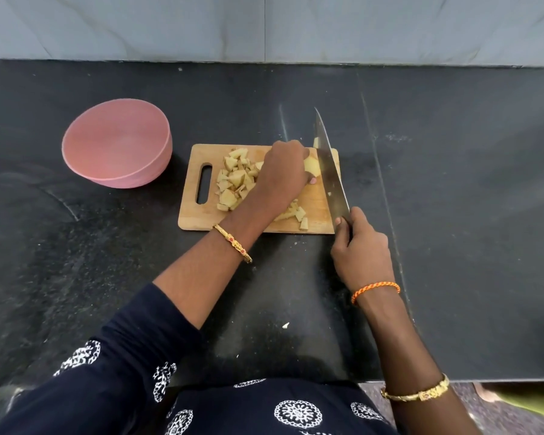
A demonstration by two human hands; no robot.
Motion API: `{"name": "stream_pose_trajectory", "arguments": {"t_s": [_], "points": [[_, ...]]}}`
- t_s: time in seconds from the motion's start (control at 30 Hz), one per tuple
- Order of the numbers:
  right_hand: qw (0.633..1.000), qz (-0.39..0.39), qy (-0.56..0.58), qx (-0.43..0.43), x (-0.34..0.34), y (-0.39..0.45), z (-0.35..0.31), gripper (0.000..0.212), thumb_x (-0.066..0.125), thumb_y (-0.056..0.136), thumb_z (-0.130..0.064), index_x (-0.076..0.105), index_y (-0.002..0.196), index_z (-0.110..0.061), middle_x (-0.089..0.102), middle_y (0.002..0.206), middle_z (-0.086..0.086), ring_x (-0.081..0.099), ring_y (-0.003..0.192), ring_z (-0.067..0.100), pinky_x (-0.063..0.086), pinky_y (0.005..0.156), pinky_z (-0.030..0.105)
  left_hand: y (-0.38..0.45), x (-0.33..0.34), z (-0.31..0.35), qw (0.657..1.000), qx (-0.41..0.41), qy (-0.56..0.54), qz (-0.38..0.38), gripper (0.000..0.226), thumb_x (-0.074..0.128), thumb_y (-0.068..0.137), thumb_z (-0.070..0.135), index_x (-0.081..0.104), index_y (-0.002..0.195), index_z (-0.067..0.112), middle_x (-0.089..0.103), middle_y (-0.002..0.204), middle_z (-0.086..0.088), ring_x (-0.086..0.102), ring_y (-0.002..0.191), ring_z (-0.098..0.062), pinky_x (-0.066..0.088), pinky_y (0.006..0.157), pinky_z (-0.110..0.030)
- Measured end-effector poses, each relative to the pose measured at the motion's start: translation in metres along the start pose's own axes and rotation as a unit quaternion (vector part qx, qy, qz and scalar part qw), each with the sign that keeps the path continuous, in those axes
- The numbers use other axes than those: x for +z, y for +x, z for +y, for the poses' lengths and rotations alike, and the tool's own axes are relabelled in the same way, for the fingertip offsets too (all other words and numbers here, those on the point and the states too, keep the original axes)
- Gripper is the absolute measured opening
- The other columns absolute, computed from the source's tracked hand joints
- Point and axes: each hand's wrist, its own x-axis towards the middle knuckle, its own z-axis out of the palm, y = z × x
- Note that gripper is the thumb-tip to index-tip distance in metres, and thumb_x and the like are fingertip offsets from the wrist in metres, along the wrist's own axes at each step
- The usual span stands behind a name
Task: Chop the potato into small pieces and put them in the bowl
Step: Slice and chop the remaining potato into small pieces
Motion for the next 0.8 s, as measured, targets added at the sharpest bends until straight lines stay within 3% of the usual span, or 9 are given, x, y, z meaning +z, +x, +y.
{"name": "stream_pose_trajectory", "arguments": {"t_s": [0.2, 0.37, 0.47, 0.53, 0.6, 0.7, 0.8], "points": [[1.0, -0.005, -0.021, -0.001, 0.005, 0.005, -0.002, 0.016, 0.037, 0.099, -0.023, 0.034, 0.086, -0.015, 0.046, 0.058, 0.006, 0.041, 0.052, 0.025, 0.029, 0.05, 0.031, 0.001, -0.002, 0.002, 1.0, -0.011, -0.015, -0.019, 0.054, 0.074, 0.077, 0.029, 0.06, 0.123, 0.005, 0.063, 0.119, -0.014, 0.06, 0.107, -0.026, 0.046, 0.088, -0.027], [0.996, -0.036, -0.083, 0.024, 0.004, 0.008, -0.01, 0.012, 0.033, 0.1, -0.025, 0.037, 0.099, -0.013, 0.042, 0.063, 0.007, 0.048, 0.064, 0.036, 0.039, 0.058, 0.035, 0.002, -0.001, 0.001, 0.999, -0.021, -0.022, -0.031, 0.051, 0.074, 0.079, 0.025, 0.059, 0.123, 0.003, 0.063, 0.118, -0.015, 0.06, 0.107, -0.027, 0.045, 0.088, -0.028], [0.987, -0.058, -0.145, 0.036, 0.002, 0.01, -0.02, 0.004, 0.032, 0.098, -0.016, 0.028, 0.098, -0.016, 0.034, 0.065, 0.005, 0.044, 0.068, 0.035, 0.037, 0.061, 0.036, 0.001, 0.0, -0.001, 0.999, -0.02, -0.014, -0.029, 0.032, 0.073, 0.08, 0.023, 0.066, 0.106, 0.005, 0.064, 0.102, -0.01, 0.061, 0.099, -0.025, 0.044, 0.079, -0.027], [0.981, -0.072, -0.177, 0.032, 0.002, 0.011, -0.026, 0.012, 0.032, 0.094, -0.007, 0.025, 0.098, -0.016, 0.033, 0.065, 0.004, 0.043, 0.068, 0.033, 0.036, 0.061, 0.036, 0.0, 0.001, -0.002, 0.999, -0.021, -0.015, -0.022, 0.031, 0.075, 0.079, 0.025, 0.067, 0.101, 0.005, 0.062, 0.092, -0.007, 0.06, 0.089, -0.021, 0.041, 0.073, -0.024], [0.976, -0.088, -0.198, 0.034, 0.002, 0.012, -0.029, 0.016, 0.032, 0.093, -0.003, 0.03, 0.105, -0.014, 0.035, 0.068, 0.005, 0.044, 0.068, 0.03, 0.037, 0.061, 0.036, -0.001, 0.0, -0.001, 1.0, -0.023, -0.014, -0.015, 0.039, 0.075, 0.078, 0.026, 0.067, 0.109, 0.004, 0.066, 0.099, -0.01, 0.058, 0.087, -0.019, 0.043, 0.075, -0.025], [0.965, -0.13, -0.222, 0.056, -0.002, 0.013, -0.028, 0.029, 0.034, 0.093, -0.005, 0.033, 0.121, -0.013, 0.039, 0.077, 0.008, 0.045, 0.073, 0.03, 0.038, 0.063, 0.036, -0.003, -0.001, 0.001, 0.999, -0.03, -0.02, -0.007, 0.046, 0.075, 0.078, 0.025, 0.064, 0.117, 0.003, 0.066, 0.111, -0.014, 0.06, 0.101, -0.026, 0.045, 0.085, -0.028], [0.961, -0.162, -0.215, 0.068, -0.012, 0.011, -0.026, 0.026, 0.036, 0.093, -0.006, 0.035, 0.118, -0.012, 0.039, 0.075, 0.008, 0.047, 0.075, 0.032, 0.039, 0.065, 0.036, -0.002, -0.002, 0.002, 0.999, -0.031, -0.021, -0.012, 0.047, 0.073, 0.079, 0.025, 0.062, 0.12, 0.004, 0.065, 0.113, -0.015, 0.06, 0.104, -0.025, 0.044, 0.085, -0.026]]}}
